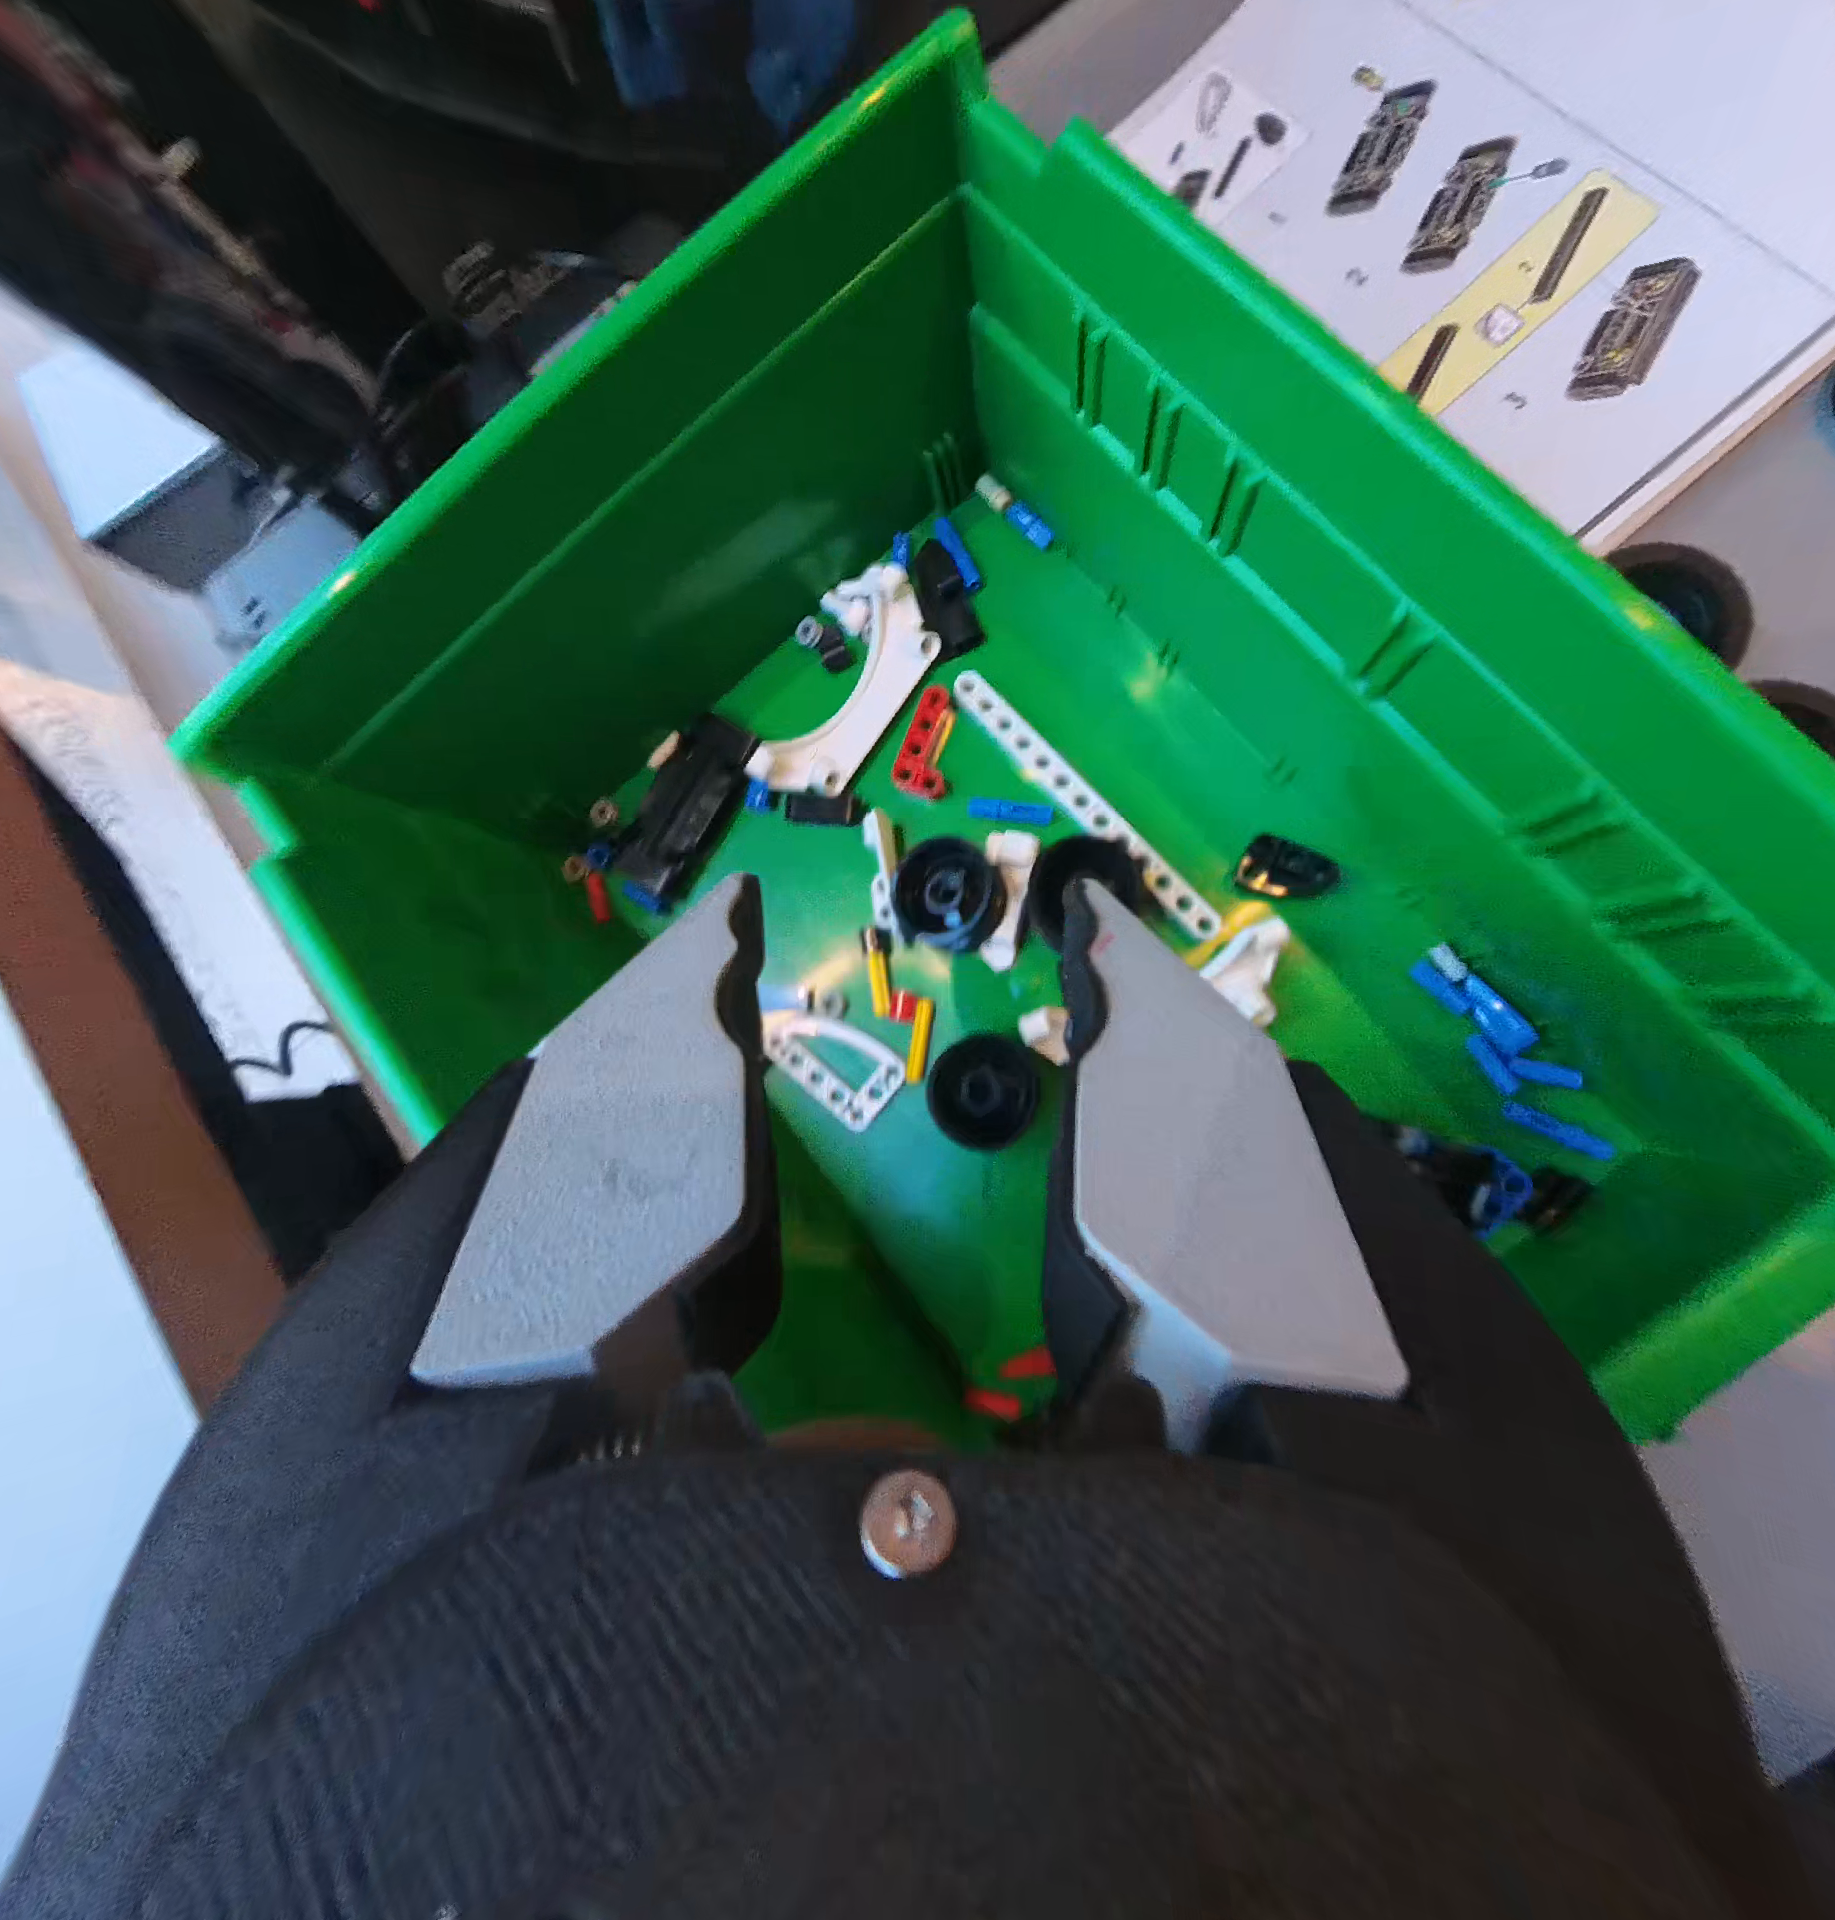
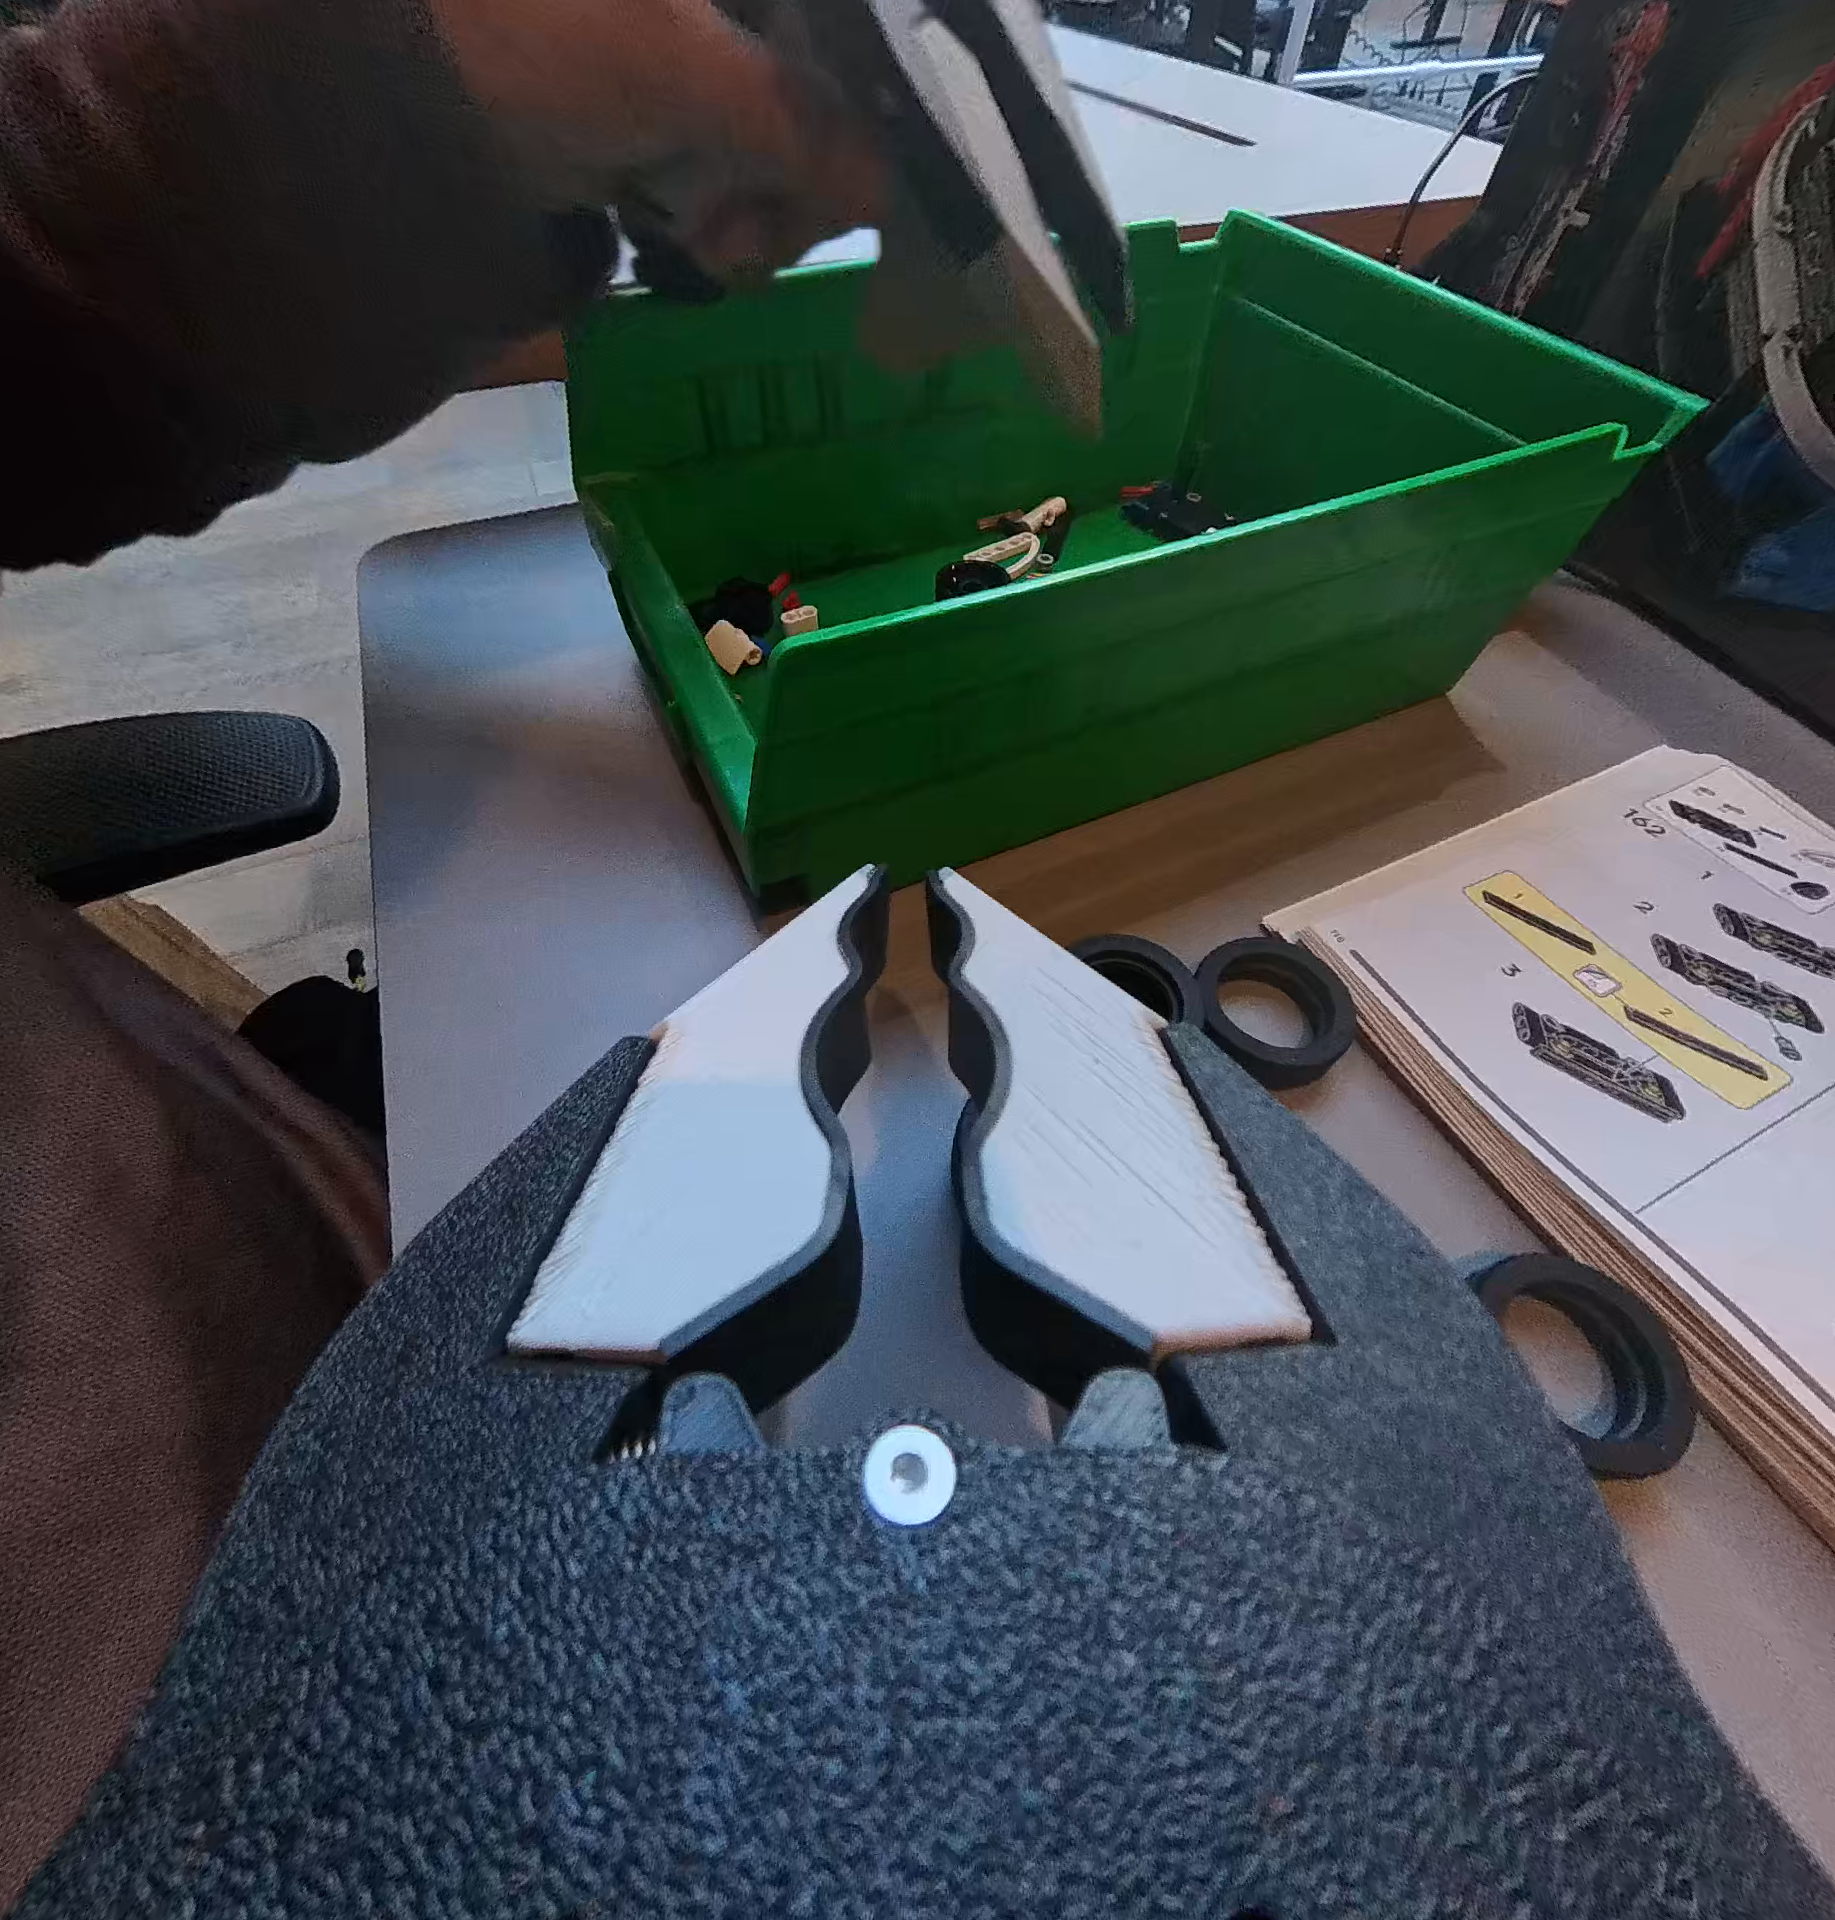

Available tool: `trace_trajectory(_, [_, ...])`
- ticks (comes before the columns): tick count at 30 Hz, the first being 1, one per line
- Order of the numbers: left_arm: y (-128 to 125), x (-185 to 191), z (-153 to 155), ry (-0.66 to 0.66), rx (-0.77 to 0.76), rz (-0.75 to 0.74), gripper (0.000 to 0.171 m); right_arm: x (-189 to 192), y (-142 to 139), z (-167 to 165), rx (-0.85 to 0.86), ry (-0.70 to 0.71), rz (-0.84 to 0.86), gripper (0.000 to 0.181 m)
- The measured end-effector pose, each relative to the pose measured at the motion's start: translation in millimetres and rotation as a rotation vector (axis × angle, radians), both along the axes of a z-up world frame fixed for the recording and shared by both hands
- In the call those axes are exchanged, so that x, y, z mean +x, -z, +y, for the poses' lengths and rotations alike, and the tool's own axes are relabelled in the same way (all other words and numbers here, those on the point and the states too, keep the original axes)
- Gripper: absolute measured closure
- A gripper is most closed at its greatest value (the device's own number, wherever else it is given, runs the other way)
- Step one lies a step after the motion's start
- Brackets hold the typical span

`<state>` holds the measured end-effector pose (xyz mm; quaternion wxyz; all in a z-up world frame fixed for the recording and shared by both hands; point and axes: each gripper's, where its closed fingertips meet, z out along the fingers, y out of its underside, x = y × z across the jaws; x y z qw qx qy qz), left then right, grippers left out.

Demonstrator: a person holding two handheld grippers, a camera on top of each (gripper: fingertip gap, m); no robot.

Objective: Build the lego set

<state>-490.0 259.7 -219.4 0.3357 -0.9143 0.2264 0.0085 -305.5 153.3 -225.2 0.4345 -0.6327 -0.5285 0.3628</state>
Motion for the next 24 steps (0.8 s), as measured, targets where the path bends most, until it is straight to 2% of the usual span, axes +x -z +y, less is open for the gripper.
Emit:
trace_trajectory(4, [12,24,39,0.099,-0.078,0.011,0.119,0,2,-2,-0.006,0.004,-0.006,0.175])
trace_trajectory(7, [25,42,71,0.218,-0.106,0.063,0.130,2,4,-3,-0.010,0.009,-0.012,0.175])
trace_trajectory(10, [45,43,87,0.299,-0.199,0.166,0.133,5,5,-5,-0.014,0.018,-0.013,0.175])
trace_trajectory(12, [51,47,92,0.345,-0.221,0.178,0.134,8,5,-5,-0.014,0.028,-0.011,0.175])
trace_trajectory(17, [59,60,78,0.382,-0.286,0.106,0.136,12,6,-3,-0.025,0.040,-0.004,0.175])
trace_trajectory(24, [47,66,24,0.454,-0.333,0.048,0.139,12,9,0,-0.040,0.031,-0.002,0.175])
